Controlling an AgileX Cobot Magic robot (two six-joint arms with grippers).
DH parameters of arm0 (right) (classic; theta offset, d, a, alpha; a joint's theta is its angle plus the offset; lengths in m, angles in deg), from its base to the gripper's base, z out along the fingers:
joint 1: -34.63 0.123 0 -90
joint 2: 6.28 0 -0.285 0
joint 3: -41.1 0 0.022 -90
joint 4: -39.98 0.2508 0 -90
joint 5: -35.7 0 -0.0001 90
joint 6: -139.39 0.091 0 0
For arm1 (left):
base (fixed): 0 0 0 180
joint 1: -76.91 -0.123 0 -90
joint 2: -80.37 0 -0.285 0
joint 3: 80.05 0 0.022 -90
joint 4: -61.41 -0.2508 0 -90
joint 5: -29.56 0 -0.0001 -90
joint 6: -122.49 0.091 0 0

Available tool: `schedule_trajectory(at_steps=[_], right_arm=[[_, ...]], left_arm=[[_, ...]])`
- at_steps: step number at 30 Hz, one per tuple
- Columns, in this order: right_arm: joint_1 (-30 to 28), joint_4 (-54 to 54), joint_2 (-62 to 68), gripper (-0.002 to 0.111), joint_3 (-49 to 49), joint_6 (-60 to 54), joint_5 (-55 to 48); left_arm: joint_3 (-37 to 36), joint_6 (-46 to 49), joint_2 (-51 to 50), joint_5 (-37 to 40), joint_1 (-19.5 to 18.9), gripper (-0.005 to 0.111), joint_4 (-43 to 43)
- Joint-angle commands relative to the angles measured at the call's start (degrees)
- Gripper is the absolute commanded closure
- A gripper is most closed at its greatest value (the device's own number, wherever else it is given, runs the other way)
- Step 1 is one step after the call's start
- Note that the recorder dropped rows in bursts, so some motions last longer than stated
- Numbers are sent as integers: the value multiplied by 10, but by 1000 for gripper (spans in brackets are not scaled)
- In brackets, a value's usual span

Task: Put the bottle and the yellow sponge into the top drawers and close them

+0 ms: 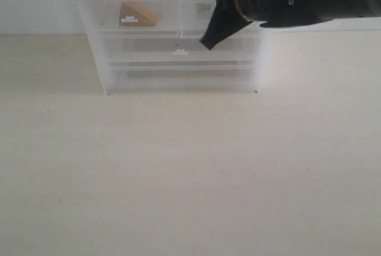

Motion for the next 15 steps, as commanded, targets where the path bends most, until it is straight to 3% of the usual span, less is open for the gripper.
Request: schedule_trajectory(at_steps=[1, 5, 9, 15], right_arm=[[-17, -2, 33, 109, -40, 87, -32], [-15, 58, 13, 109, -35, 113, -52], [-15, 100, -75, 109, 45, 106, -8], [-15, 0, -283, 109, 257, 313, 47]], left_arm=[[0, -1, 2, 0, -2, 103, 1], [0, -1, 2, 0, -2, 103, 1], [0, -1, 2, 0, -2, 103, 1], [0, -1, 2, 0, -2, 103, 1]])
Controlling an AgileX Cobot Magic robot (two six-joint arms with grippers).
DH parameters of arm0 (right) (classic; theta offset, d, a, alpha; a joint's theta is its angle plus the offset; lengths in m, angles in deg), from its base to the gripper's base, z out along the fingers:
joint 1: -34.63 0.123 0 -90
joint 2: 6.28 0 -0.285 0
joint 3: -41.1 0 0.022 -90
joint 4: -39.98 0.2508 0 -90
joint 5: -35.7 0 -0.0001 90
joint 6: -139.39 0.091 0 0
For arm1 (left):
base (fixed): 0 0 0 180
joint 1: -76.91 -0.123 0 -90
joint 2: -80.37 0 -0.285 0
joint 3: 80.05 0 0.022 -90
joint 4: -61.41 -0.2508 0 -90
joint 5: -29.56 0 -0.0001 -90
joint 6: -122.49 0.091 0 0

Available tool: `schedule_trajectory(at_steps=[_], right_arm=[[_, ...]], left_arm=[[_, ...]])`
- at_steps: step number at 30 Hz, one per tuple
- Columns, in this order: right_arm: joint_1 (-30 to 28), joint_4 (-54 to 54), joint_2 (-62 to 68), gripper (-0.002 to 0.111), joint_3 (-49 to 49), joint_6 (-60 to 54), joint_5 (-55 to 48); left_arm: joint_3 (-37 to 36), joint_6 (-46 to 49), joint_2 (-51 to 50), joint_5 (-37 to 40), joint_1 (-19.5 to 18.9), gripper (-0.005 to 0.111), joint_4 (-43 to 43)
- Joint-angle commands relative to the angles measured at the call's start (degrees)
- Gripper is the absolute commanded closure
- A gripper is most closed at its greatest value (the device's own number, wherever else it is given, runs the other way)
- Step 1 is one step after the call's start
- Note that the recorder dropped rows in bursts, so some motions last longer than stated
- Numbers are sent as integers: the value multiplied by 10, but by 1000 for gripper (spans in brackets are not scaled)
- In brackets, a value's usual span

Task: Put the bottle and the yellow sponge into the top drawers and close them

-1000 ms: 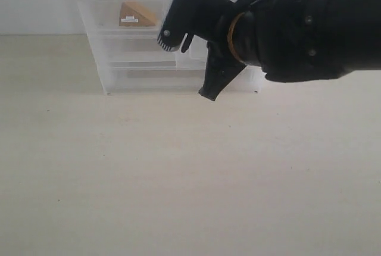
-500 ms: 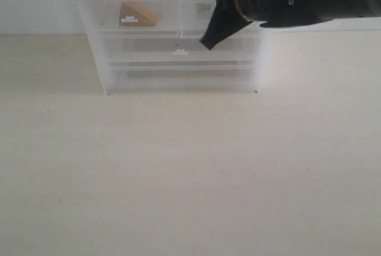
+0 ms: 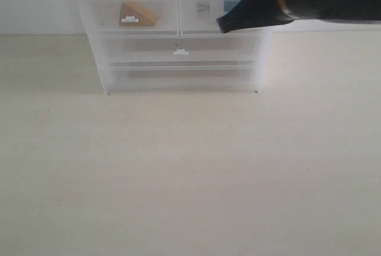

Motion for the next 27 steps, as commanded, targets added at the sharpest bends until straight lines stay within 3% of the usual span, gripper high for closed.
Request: schedule_trajectory(at_steps=[1, 5, 8, 9, 13, 16, 18, 27], right_arm=[[-2, -87, -155, 109, 153, 169, 41], [-2, -136, -301, 109, 301, 263, 81], [-2, -116, -401, 109, 386, 267, 126], [-2, -59, -430, 109, 406, 220, 126], [-2, 445, -562, 109, 479, -338, 146], [-2, 674, -646, 109, 533, -566, 174], [-2, 734, -688, 109, 570, -615, 177], [-2, 738, -793, 109, 600, -608, 137]], left_arm=[[0, -1, 2, 0, -2, 103, 1], [0, -1, 2, 0, -2, 103, 1], [0, -1, 2, 0, -2, 103, 1], [0, -1, 2, 0, -2, 103, 1], [0, -1, 2, 0, -2, 103, 1], [0, -1, 2, 0, -2, 103, 1], [0, -1, 2, 0, -2, 103, 1], [0, -1, 2, 0, -2, 103, 1]])
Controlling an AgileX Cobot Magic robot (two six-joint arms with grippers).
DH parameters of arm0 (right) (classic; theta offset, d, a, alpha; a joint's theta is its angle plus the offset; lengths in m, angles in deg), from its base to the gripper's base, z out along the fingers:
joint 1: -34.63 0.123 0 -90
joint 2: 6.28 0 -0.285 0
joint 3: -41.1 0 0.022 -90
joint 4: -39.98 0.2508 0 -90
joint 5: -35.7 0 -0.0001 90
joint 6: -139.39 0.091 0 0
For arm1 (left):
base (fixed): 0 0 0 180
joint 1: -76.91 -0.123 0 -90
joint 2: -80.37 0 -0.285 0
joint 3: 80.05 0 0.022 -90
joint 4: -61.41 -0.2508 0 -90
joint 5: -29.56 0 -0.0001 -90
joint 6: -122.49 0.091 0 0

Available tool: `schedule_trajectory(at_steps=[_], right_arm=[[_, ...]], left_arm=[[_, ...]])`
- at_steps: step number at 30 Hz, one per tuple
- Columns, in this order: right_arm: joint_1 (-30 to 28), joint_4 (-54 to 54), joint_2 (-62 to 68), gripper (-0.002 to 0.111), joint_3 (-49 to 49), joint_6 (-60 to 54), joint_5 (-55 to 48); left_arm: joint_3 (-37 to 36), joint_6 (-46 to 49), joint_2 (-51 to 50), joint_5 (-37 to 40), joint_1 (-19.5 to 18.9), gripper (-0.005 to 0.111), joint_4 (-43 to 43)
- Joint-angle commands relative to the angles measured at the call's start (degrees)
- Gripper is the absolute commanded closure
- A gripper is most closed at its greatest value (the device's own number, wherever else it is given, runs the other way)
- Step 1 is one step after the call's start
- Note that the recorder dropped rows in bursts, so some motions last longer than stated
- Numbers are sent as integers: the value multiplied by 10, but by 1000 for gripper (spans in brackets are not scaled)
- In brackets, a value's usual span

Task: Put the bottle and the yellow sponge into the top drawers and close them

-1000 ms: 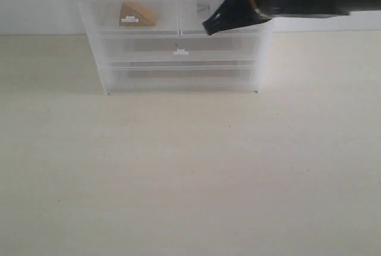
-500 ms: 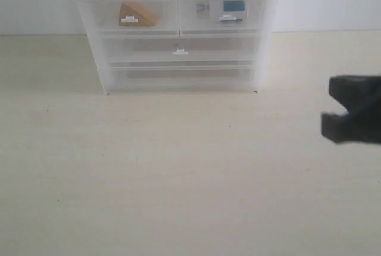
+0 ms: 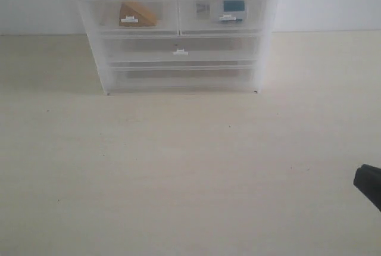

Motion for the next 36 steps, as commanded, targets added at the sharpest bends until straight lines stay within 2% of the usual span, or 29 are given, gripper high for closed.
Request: schedule_trajectory(at_steps=[1, 4, 11, 14, 36], right_arm=[[-2, 7, -22, 109, 3, -4, -7], [-18, 7, -32, 109, 3, -4, -5], [-209, 16, -97, 109, 3, 20, -30], [-251, 16, -99, 109, 3, 20, -44], [-255, 16, -99, 109, 3, 20, -55]], left_arm=[[0, -1, 2, 0, -2, 103, 1], [0, -1, 2, 0, -2, 103, 1], [0, -1, 2, 0, -2, 103, 1], [0, -1, 2, 0, -2, 103, 1], [0, -1, 2, 0, -2, 103, 1]])
